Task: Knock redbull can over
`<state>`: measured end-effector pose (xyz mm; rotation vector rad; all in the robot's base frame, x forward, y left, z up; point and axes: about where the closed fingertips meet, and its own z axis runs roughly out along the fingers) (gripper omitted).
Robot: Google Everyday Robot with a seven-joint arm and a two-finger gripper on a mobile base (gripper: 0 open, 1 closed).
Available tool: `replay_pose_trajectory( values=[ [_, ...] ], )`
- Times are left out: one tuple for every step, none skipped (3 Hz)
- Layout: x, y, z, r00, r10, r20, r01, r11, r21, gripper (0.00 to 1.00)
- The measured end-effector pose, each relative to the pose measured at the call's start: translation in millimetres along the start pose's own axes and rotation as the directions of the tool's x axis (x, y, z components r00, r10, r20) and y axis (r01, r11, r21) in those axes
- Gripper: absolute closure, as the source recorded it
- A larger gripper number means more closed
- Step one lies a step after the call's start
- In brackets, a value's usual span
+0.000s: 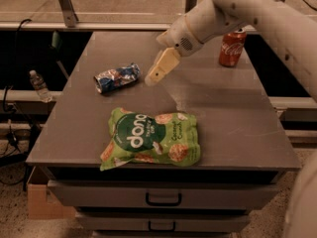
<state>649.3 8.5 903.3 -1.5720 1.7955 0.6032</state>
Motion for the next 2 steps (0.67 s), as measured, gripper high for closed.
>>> replay_pose_trajectory(
  values=[
    [17.6,-34.5,-81.2,0.985,-0.004,0.175,-0.03,0.9808,0.193,0.0],
    [17.7,-53.4,-171.0,0.961,-0.023,0.276,-0.082,0.9276,0.364,0.0]
  ],
)
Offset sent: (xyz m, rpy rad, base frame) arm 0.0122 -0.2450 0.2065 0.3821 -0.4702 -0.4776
